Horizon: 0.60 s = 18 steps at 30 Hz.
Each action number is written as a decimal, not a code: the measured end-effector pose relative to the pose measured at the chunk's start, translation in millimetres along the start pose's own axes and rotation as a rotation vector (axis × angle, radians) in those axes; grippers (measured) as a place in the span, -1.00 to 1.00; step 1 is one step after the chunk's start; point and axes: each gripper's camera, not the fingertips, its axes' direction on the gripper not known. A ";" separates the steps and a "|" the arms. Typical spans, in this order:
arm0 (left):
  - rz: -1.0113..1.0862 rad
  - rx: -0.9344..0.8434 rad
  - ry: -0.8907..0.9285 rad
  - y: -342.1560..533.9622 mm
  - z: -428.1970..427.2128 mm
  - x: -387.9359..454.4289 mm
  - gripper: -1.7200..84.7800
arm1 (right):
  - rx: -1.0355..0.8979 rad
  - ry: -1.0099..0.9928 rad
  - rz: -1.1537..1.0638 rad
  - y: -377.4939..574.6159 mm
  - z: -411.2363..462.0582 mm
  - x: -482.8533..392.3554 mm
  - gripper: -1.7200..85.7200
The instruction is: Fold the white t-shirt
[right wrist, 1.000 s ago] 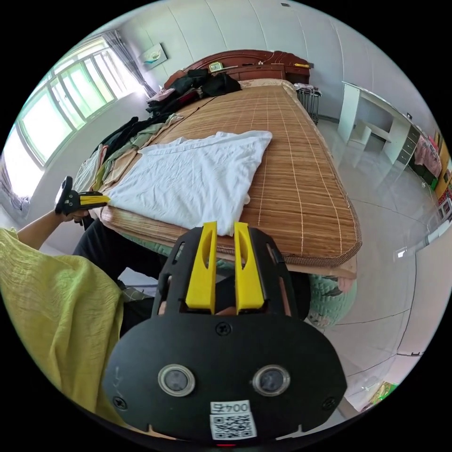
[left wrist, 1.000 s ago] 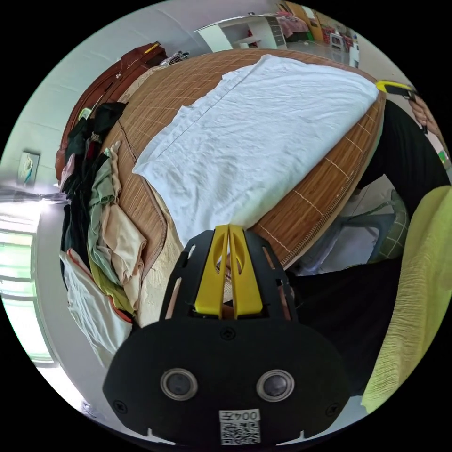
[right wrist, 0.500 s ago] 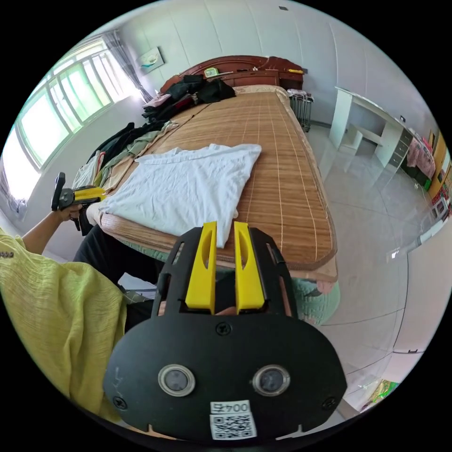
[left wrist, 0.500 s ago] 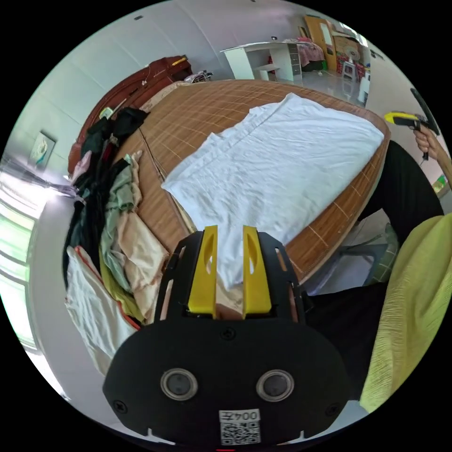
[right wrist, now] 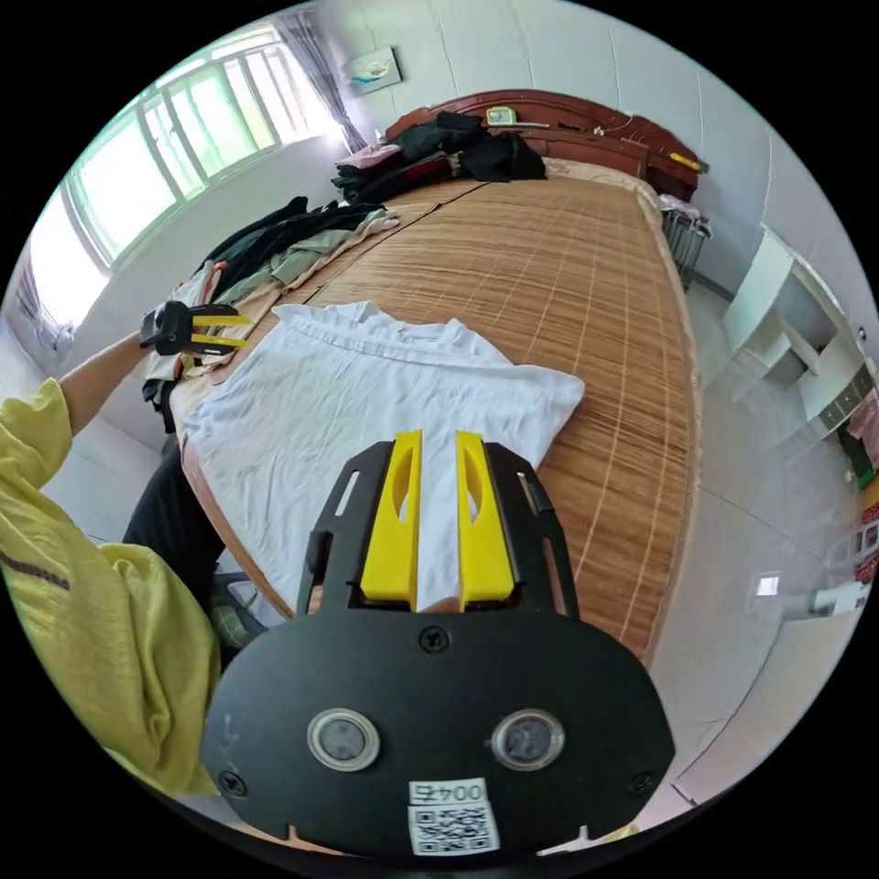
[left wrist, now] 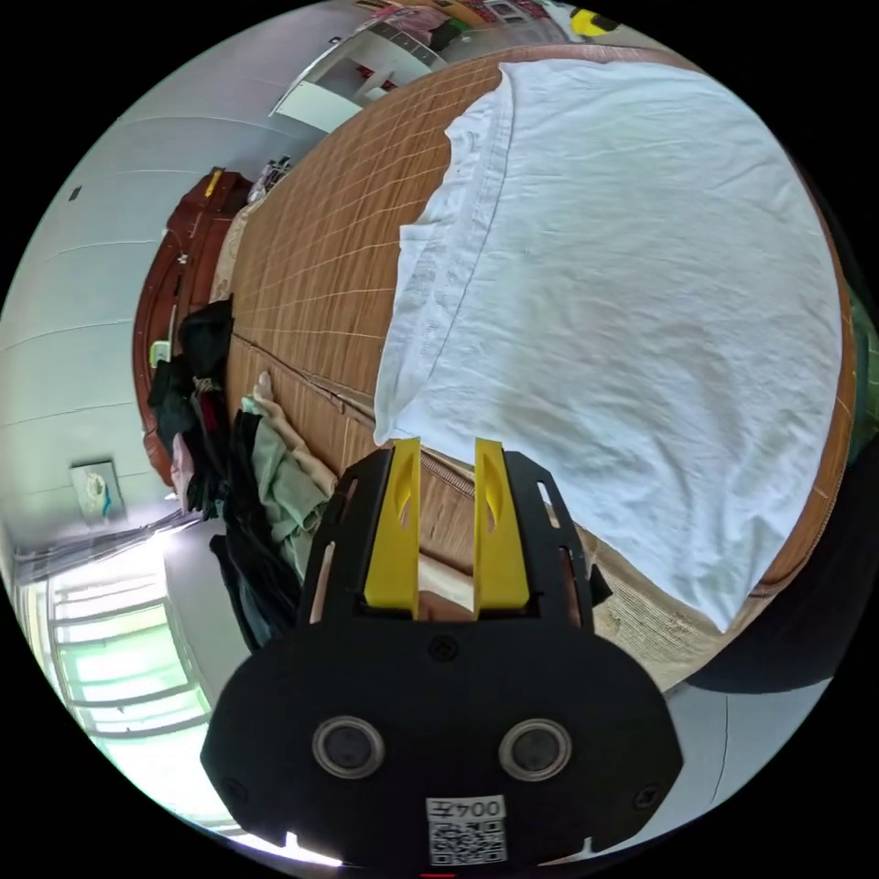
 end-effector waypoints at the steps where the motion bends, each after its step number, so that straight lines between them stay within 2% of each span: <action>1: 0.018 -0.007 0.029 -2.3 8.3 -7.0 -0.71 | -0.025 -0.037 -0.001 -16.1 8.5 10.9 -0.81; 5: 0.039 -0.016 0.124 -9.6 29.5 -31.5 -0.73 | -0.131 -0.187 0.010 -64.1 37.3 47.0 -0.82; 10: 0.068 -0.049 0.222 -23.7 48.8 -57.6 -0.73 | -0.220 -0.259 0.042 -110.0 57.3 82.6 -0.83; 15: 0.035 -0.056 0.183 -23.4 52.6 -76.6 -0.75 | -0.188 -0.284 0.110 -150.0 57.7 105.5 -0.84; 18: -0.072 -0.090 0.107 -16.0 67.8 -80.7 -0.75 | -0.153 -0.210 0.145 -169.3 56.2 106.9 -0.84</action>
